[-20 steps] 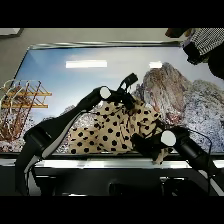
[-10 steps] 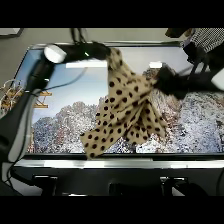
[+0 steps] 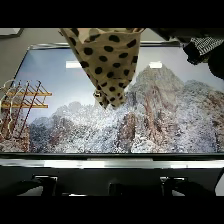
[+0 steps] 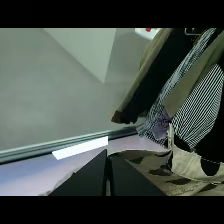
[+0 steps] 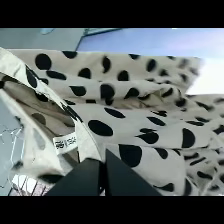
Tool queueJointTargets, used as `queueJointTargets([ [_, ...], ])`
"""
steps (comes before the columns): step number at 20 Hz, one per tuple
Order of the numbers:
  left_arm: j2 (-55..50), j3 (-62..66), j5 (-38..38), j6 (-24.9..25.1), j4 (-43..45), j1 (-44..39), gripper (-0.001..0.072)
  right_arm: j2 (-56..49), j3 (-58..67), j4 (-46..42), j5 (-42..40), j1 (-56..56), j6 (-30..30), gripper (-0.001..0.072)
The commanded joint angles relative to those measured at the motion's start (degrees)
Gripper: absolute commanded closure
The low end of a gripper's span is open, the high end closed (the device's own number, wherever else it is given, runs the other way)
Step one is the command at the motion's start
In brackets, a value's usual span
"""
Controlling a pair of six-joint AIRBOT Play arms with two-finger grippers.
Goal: Fold the clothes and pants, and hang the long-sleeved shirts on hangers.
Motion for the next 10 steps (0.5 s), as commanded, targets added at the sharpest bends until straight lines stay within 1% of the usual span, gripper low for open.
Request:
queueJointTargets([
  [1, 5.0, -0.4, -10.6, -10.7, 2.0, 0.9, 0.0682, 1.6, 1.8, -4.3, 3.6, 2.0, 1.2, 0.0685],
  [2, 5.2, -1.5, -15.4, -16.4, 3.0, 0.7, 0.0682, 1.7, 1.4, -6.9, 6.8, 2.0, 2.4, 0.0685],
  [3, 5.4, -3.3, -19.8, -19.9, 3.3, 0.4, 0.0683, 1.7, -0.1, -9.3, 10.1, 2.0, 2.9, 0.0685],
  [5, 5.8, -9.2, -26.9, -24.5, 5.5, -1.9, 0.0683, 2.5, -6.8, -15.7, 15.6, 2.9, 3.0, 0.0685],
  [6, 6.3, -13.4, -27.6, -26.5, 7.8, -4.2, 0.0683, 3.1, -11.6, -21.4, 17.4, 4.8, 3.0, 0.0685],
  [7, 7.1, -17.8, -26.5, -28.5, 9.8, -6.4, 0.0683, 3.6, -16.0, -26.1, 18.1, 7.0, 3.0, 0.0685],
  [10, 8.9, -34.2, -19.1, -34.7, 11.1, -13.4, 0.0683, 4.4, -29.3, -33.6, 16.1, 13.5, 8.2, 0.0685],
])
